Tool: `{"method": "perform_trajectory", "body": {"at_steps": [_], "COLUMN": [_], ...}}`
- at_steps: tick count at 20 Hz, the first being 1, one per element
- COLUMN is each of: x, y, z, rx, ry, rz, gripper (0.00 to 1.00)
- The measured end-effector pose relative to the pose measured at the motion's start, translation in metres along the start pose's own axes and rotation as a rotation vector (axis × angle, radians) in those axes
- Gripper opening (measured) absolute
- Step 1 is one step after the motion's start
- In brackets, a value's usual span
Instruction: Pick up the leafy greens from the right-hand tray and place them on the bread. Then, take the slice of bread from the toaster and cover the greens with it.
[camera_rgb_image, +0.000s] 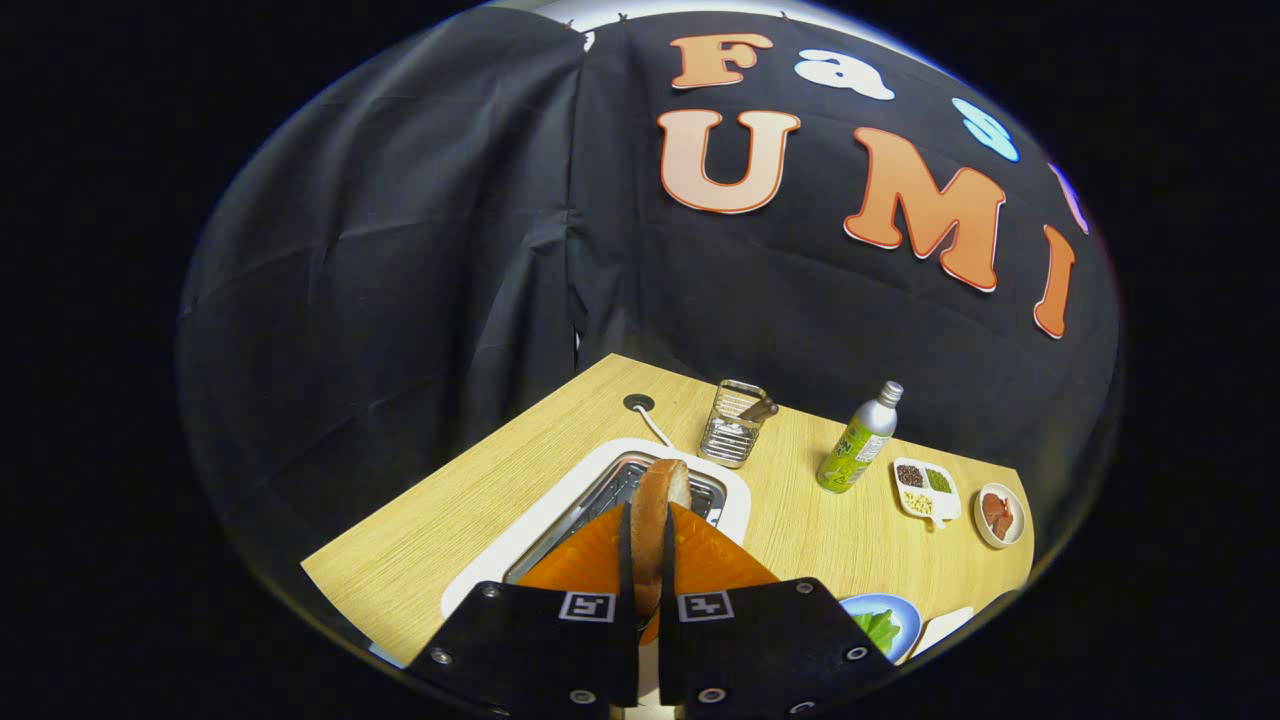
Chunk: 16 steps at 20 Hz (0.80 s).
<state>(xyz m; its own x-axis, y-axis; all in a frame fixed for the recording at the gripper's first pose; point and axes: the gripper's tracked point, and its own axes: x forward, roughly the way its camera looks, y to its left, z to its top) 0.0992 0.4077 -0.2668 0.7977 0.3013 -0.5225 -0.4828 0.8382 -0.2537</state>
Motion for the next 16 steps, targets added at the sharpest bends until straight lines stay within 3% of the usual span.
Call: {"method": "perform_trajectory", "body": {"at_steps": [16], "x": [-0.052], "y": [-0.029], "z": [0.064], "rx": [0.128], "ry": [-0.107], "rz": [0.05], "gripper": [0.07]}}
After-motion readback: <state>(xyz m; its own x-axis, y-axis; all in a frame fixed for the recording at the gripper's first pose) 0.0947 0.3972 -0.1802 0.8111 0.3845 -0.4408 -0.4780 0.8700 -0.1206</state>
